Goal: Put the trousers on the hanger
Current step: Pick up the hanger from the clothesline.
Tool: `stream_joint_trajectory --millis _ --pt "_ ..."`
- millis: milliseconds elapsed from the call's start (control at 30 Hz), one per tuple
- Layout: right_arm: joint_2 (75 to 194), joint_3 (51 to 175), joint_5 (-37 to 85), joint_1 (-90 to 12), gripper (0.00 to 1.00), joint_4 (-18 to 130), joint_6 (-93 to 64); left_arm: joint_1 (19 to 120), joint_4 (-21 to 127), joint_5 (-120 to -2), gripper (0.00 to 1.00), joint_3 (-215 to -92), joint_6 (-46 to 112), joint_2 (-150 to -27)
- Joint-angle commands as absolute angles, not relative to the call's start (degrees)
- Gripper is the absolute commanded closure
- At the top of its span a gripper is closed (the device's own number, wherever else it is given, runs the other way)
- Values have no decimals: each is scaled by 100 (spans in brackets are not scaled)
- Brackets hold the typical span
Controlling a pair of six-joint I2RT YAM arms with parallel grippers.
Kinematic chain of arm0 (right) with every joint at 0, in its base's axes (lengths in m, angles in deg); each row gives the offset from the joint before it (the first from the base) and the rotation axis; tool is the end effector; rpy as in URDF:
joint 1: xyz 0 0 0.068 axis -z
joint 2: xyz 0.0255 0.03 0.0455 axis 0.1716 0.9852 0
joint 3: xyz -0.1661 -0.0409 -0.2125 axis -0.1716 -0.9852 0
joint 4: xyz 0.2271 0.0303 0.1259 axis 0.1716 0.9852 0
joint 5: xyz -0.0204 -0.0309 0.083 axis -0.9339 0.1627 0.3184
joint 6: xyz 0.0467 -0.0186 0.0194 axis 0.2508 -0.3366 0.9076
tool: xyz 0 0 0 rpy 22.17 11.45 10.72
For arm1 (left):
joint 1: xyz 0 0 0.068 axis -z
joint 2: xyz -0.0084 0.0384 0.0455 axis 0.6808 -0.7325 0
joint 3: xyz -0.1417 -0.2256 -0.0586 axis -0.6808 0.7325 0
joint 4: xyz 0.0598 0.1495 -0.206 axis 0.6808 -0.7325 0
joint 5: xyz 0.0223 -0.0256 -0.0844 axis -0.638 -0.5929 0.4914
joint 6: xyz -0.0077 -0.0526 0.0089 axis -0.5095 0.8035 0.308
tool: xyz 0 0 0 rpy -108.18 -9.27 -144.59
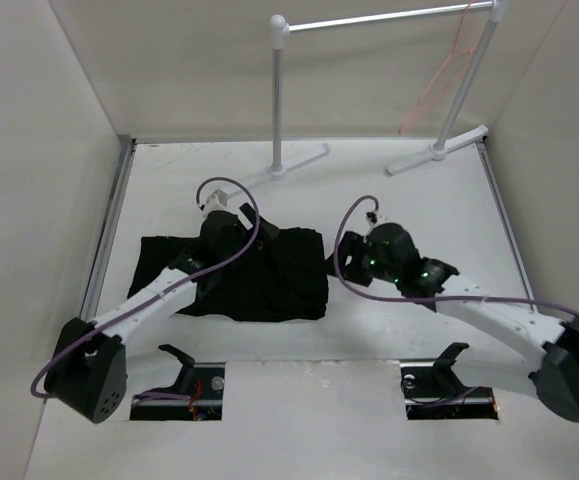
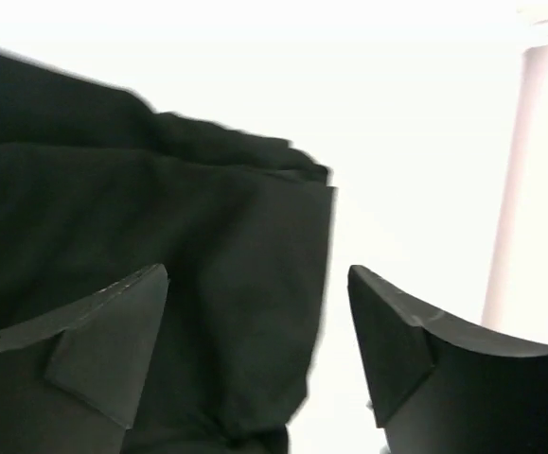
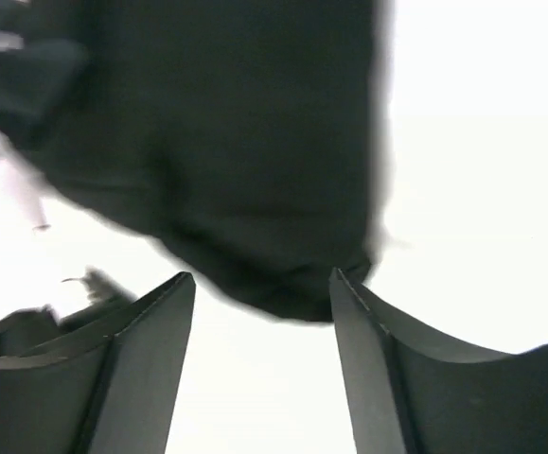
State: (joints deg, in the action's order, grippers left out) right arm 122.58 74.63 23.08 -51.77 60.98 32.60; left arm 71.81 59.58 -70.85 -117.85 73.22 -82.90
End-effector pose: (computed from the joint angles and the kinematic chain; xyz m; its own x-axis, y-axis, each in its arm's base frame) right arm 0.1849 0.1710 0.2154 -0.8554 0.3089 -0.4157 -0.0660 0.7311 0.6791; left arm 0.2340 -0.1282 0.2301 -0.5906 -0.5721 -0.5691 -0.0049 0.7078 -0.7064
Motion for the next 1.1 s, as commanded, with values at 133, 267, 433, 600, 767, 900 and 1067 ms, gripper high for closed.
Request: stream_joint_trajectory --millis 133,267,433,600,767,900,1067 --pt "11179 9796 2126 -3966 73 7477 2135 7633 4819 -7508 24 -12650 6759 -7487" --pt "11898 11237 2205 -2771 86 7311 1634 8029 4354 -7895 59 -13431 6100 -7758" --pt "13365 13136 2100 -1531 62 7345 1431 8486 3361 -8571 64 -14522 5589 -8417" --pt "14579 14394 2091 -975 30 7732 1273 8829 2850 -8880 65 -14840 5563 -8559" --pt "15309 15001 2231 -861 28 7732 1281 8672 2964 -8644 88 -14542 5641 -8208" --pt "15881 15573 2801 -869 37 7653 1299 8549 3008 -8459 90 -14357 5668 -8067" --pt "16022 15609 3101 -887 52 7197 1387 8478 3254 -8371 88 -13970 5712 -7935"
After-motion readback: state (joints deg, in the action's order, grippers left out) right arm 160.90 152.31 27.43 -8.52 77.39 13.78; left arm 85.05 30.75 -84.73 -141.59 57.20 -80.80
